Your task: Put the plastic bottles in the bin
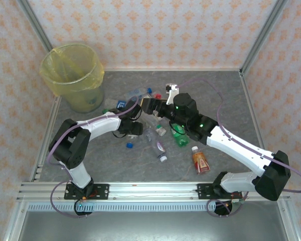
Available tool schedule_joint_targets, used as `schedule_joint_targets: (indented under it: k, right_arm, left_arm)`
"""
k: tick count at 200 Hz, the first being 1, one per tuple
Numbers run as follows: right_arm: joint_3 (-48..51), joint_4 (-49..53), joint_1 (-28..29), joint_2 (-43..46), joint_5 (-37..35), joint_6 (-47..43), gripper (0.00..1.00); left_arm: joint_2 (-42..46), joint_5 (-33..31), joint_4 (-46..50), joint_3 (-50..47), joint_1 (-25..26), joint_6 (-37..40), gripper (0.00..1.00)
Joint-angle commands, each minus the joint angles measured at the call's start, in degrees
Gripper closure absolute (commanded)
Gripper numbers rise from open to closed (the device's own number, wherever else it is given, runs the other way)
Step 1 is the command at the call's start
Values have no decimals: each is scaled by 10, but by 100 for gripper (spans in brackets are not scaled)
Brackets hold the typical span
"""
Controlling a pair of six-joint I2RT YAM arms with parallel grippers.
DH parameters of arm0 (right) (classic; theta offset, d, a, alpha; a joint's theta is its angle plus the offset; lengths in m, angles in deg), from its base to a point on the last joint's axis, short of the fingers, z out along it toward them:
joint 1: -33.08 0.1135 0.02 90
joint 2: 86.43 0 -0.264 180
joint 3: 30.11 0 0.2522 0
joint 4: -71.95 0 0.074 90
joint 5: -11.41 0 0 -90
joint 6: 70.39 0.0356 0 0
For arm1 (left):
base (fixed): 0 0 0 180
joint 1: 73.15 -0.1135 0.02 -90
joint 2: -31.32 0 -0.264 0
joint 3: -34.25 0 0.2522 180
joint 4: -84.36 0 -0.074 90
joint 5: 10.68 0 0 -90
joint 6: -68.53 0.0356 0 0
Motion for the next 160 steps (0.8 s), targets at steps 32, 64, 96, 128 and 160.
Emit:
schedule_joint_targets:
  k: [32, 64, 96, 128, 160]
  right_arm:
    - [-23, 4, 4, 2, -7, -10, 0]
    - [-27, 3, 4, -2, -11, -10, 0]
    - [-24, -1, 4, 2, -22, -9, 0]
    - [-25, -6, 3, 6, -27, -9, 0]
    - [-23, -12, 4, 12, -31, -7, 0]
  left_arm:
    - [37, -22, 26, 13, 3, -13, 44]
    - [82, -33, 44, 37, 3, -28, 45]
    - [133, -75, 61, 73, 3, -45, 45]
    - [167, -117, 75, 134, 0, -51, 46]
    - [170, -112, 85, 223, -41, -50, 47]
